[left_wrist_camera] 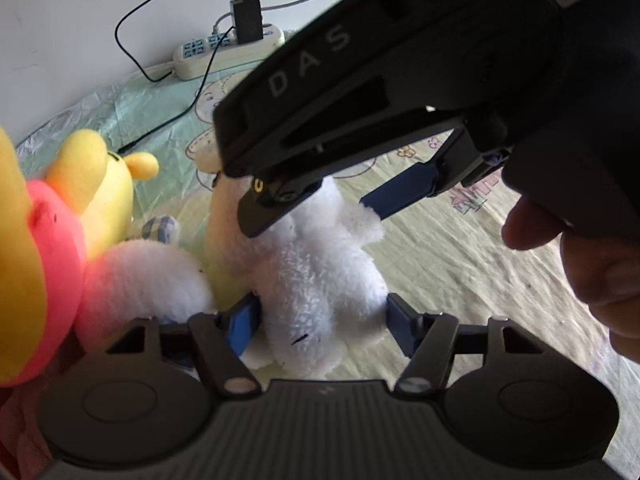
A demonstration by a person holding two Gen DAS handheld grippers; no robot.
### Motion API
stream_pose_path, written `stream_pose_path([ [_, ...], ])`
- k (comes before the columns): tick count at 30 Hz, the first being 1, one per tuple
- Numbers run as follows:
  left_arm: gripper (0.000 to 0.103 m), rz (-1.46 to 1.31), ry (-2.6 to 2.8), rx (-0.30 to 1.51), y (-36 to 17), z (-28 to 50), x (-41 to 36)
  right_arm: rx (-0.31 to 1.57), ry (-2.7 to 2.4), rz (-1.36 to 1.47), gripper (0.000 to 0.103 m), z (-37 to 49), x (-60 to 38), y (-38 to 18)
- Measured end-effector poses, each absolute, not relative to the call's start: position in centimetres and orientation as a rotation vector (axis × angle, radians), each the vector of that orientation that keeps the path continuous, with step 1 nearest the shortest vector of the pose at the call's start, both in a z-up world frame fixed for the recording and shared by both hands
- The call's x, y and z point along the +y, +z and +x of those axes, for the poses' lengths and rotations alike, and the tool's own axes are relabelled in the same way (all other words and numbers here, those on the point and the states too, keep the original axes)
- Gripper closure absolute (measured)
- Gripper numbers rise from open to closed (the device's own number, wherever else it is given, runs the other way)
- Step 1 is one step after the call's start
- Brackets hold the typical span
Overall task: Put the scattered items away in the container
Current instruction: 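Close both grippers on the white bunny plush and lift it, then carry the white bunny into the red box and open both grippers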
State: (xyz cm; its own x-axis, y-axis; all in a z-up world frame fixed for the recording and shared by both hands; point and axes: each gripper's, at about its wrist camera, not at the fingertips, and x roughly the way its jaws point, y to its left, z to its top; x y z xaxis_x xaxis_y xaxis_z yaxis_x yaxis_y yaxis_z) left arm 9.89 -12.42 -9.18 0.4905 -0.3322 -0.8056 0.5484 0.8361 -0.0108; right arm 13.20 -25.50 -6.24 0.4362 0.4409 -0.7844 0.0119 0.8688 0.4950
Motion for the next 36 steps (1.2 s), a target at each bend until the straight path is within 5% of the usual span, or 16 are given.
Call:
stream_pose_path([
  [12,0.046,0.239,-0.545,0.934,-8.7,9.6,-11.6,1.054,0.295,0.524,0.040,11.8,-25.2,-6.9],
  [36,0.047,0.207,-0.601,0.687,0.1,-0.1,-6.0,0.740,0.290,0.570,0.042,0.2,-20.2,1.9],
])
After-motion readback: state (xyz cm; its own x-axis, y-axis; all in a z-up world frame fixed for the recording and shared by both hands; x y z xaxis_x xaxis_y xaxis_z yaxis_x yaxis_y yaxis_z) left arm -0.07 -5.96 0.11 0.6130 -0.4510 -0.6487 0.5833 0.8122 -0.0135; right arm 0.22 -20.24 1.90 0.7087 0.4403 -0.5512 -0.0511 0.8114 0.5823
